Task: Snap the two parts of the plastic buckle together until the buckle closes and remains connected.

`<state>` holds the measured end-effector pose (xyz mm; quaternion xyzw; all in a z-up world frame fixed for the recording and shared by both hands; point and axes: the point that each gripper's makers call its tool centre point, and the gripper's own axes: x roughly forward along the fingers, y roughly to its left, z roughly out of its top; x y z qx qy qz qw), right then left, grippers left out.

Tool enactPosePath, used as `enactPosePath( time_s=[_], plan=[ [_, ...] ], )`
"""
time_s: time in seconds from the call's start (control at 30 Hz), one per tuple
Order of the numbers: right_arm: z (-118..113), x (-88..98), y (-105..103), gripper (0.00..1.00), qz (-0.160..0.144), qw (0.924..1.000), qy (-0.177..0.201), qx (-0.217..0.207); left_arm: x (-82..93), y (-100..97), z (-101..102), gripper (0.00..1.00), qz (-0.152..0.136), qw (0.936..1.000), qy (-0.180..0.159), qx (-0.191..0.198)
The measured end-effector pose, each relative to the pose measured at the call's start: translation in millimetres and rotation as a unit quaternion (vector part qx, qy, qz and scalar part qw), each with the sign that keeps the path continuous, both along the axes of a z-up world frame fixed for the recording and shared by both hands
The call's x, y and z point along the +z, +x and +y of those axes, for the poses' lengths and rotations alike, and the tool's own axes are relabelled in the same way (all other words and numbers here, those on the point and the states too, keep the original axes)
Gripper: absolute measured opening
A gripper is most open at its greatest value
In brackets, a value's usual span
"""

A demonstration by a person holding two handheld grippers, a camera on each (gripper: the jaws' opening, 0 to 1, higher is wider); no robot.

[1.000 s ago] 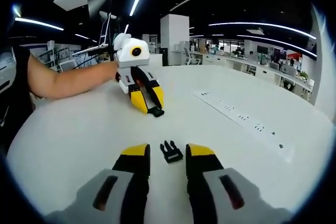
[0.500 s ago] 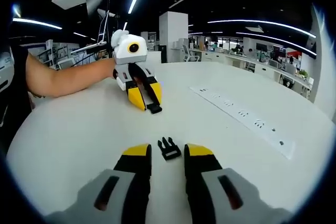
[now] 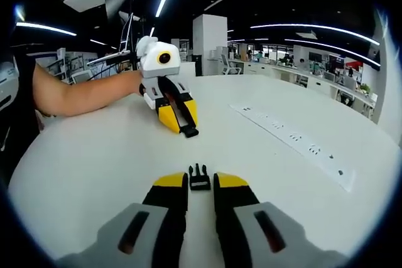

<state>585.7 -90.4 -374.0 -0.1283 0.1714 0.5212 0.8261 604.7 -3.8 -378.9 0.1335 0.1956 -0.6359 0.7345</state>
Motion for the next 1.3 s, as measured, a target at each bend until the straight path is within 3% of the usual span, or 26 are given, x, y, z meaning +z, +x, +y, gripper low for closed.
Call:
enactPosePath(
  time_s=[0.73, 0.97, 1.3],
  plan=[
    [1.5, 0.3, -1.7, 0.13, -0.015, 0.9998, -0.008, 0.007, 1.8, 0.9, 1.4, 0.12, -0.003, 1.0, 0.0, 0.003],
    [1.5, 1.2, -1.6, 0.19, -0.016, 0.9998, -0.007, 0.009, 1.3, 0.5, 0.7, 0.12, -0.005, 1.0, 0.001, 0.002],
    [3.1, 1.8, -2.5, 0.13, -0.021, 0.9997, -0.009, 0.013, 1.3, 0.6, 0.1, 0.12, -0.006, 1.0, 0.001, 0.001]
  ],
)
